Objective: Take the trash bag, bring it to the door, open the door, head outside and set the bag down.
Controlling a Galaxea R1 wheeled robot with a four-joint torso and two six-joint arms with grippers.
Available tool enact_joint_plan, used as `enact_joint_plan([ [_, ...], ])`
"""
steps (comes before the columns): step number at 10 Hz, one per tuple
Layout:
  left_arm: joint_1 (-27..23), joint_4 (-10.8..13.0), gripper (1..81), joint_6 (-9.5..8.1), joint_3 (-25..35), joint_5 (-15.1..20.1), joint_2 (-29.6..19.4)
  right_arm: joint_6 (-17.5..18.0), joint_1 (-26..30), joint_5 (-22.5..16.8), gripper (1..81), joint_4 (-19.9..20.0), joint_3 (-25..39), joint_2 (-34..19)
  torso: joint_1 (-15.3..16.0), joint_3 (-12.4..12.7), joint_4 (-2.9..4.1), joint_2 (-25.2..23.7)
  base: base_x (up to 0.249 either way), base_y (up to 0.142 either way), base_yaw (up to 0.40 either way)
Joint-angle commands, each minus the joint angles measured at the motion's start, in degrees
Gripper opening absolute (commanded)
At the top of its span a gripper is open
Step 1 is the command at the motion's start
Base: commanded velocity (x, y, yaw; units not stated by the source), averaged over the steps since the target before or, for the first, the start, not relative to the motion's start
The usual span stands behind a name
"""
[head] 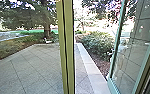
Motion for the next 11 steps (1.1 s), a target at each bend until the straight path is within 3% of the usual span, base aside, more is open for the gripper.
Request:
enact_joint_plan([
  [1,-3.24,0.34,1.0,0.48,0.07,3.18,-0.35,-0.46,2.99,-3.60,81.1,-0.32,0.75,0.71,0.00,0.00,0.00,0.00,0.000,0.000,-0.204],
  [11,-3.24,0.52,1.0,0.48,-0.02,2.74,0.18,-0.46,2.99,-3.69,81.1,-0.41,0.75,0.89,0.00,0.00,0.00,-0.02,0.000,-0.007,-0.025],
])
